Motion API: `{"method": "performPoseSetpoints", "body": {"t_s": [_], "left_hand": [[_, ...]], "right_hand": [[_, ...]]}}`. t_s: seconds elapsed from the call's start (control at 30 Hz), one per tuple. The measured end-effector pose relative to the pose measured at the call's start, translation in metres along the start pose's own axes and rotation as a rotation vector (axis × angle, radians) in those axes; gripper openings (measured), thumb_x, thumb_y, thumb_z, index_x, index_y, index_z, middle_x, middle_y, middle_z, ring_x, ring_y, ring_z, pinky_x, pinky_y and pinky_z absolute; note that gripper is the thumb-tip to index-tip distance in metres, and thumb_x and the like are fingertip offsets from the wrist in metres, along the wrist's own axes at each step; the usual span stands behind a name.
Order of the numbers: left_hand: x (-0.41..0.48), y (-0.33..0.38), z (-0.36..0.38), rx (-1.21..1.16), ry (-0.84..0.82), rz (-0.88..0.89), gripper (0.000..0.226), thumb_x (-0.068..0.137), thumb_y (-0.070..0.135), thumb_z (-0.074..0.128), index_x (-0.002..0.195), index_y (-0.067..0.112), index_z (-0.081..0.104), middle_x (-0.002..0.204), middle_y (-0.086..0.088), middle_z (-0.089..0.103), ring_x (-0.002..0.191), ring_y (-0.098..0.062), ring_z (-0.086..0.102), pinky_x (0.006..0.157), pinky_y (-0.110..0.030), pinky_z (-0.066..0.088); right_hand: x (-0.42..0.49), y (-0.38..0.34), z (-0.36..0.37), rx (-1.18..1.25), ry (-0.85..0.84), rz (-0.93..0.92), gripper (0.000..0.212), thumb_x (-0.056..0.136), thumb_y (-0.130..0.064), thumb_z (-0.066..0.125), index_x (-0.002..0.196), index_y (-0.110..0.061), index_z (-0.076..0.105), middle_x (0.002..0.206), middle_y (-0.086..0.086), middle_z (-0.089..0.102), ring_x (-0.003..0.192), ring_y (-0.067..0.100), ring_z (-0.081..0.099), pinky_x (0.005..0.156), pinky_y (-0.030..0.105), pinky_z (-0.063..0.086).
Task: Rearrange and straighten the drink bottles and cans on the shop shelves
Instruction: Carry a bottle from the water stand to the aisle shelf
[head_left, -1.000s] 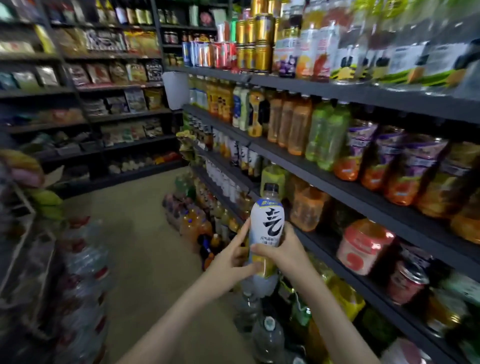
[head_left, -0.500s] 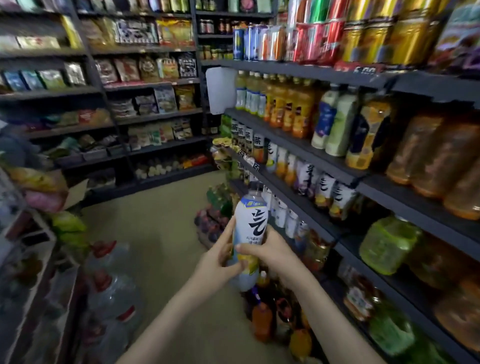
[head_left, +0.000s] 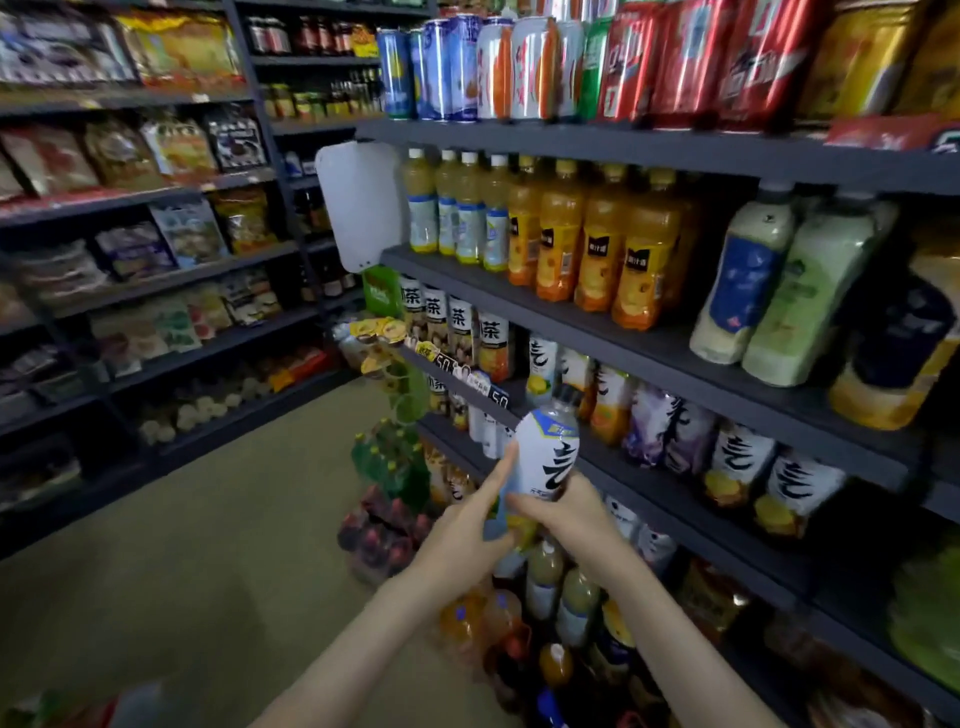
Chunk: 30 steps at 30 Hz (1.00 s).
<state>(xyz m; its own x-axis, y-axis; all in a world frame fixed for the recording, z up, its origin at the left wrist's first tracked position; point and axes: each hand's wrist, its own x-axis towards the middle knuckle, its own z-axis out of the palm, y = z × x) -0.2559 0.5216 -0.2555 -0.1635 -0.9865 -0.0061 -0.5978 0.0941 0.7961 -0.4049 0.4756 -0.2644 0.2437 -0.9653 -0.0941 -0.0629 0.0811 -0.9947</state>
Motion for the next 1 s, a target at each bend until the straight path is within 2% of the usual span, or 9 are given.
{"method": "performPoseSetpoints", "body": {"t_s": [0.1,0.2,0.33,0.43,0.53,0.7,0.83,0.93,1.0], "left_hand": [[0.05,-0.028,-0.027,-0.051,-0.018,-0.006,0.088,0.095,0.013,0.055,0.139,0.064,-0.002,0.144,0.007,0.043,0.097,-0.016,0.063,0.052,-0.011,0.038],[0.094,-0.061,-0.051,-0.076,-0.008,0.054,0.088,0.094,0.016,0.057,0.139,0.062,-0.003,0.134,0.033,0.027,0.129,-0.006,0.04,0.079,-0.01,0.043],[0.139,-0.11,-0.073,-0.021,-0.017,0.073,0.092,0.091,0.009,0.059,0.139,0.058,-0.003,0.133,0.034,0.026,0.121,0.014,0.028,0.088,0.0,0.034],[0.175,-0.143,-0.085,0.024,-0.089,0.128,0.093,0.091,0.014,0.06,0.142,0.057,-0.006,0.145,0.028,0.026,0.133,0.003,0.03,0.101,-0.017,0.04],[0.21,-0.163,-0.095,0.056,-0.192,0.168,0.094,0.092,0.02,0.06,0.142,0.058,-0.01,0.148,0.017,0.035,0.13,-0.011,0.043,0.096,-0.04,0.048],[0.254,-0.179,-0.119,0.132,-0.326,0.279,0.093,0.093,0.018,0.055,0.139,0.06,-0.014,0.143,-0.001,0.042,0.113,-0.022,0.054,0.084,-0.043,0.052],[0.29,-0.199,-0.147,0.149,-0.247,0.41,0.095,0.095,0.02,0.056,0.135,0.063,-0.018,0.158,0.005,0.016,0.133,-0.024,0.041,0.09,-0.039,0.05],[0.322,-0.218,-0.159,0.228,-0.148,0.438,0.096,0.096,0.022,0.053,0.133,0.061,-0.026,0.158,0.008,-0.003,0.114,-0.026,0.056,0.069,-0.029,0.051],[0.343,-0.228,-0.159,0.284,-0.069,0.509,0.097,0.095,0.02,0.053,0.135,0.057,-0.027,0.16,0.001,-0.007,0.128,-0.031,0.044,0.079,-0.031,0.051]], "right_hand": [[0.058,0.006,0.02,0.026,0.038,-0.021,0.034,0.079,-0.006,0.075,0.106,-0.024,0.067,0.095,-0.005,0.075,0.086,0.008,0.07,0.072,0.028,0.057],[0.113,0.015,0.046,0.058,0.122,-0.066,0.038,0.075,-0.008,0.078,0.1,-0.034,0.063,0.095,-0.011,0.073,0.087,0.003,0.069,0.075,0.028,0.058],[0.165,0.038,0.079,0.08,0.22,-0.103,0.063,0.059,-0.03,0.081,0.119,-0.026,0.062,0.113,-0.004,0.071,0.106,0.017,0.067,0.09,0.04,0.054],[0.194,0.054,0.093,0.059,0.312,-0.089,0.065,0.064,-0.024,0.082,0.125,-0.021,0.06,0.119,-0.002,0.069,0.11,0.016,0.065,0.093,0.039,0.053],[0.219,0.064,0.102,0.056,0.431,-0.074,0.059,0.071,-0.004,0.081,0.124,-0.017,0.059,0.117,-0.003,0.069,0.105,0.009,0.065,0.083,0.02,0.054],[0.247,0.053,0.127,0.13,0.754,-0.107,0.061,0.074,0.005,0.077,0.128,-0.01,0.053,0.116,-0.001,0.066,0.103,0.006,0.065,0.076,0.015,0.053],[0.283,0.038,0.137,0.188,1.06,-0.122,0.065,0.077,0.002,0.076,0.132,-0.014,0.044,0.114,-0.007,0.059,0.097,-0.001,0.06,0.08,0.011,0.047],[0.31,0.034,0.134,0.218,1.217,-0.166,0.069,0.079,-0.004,0.077,0.136,-0.017,0.04,0.117,-0.007,0.055,0.097,-0.005,0.056,0.085,0.01,0.043],[0.328,0.04,0.131,0.176,1.277,-0.213,0.064,0.08,-0.002,0.076,0.131,-0.018,0.042,0.114,-0.008,0.057,0.09,-0.016,0.056,0.076,0.002,0.044]]}}
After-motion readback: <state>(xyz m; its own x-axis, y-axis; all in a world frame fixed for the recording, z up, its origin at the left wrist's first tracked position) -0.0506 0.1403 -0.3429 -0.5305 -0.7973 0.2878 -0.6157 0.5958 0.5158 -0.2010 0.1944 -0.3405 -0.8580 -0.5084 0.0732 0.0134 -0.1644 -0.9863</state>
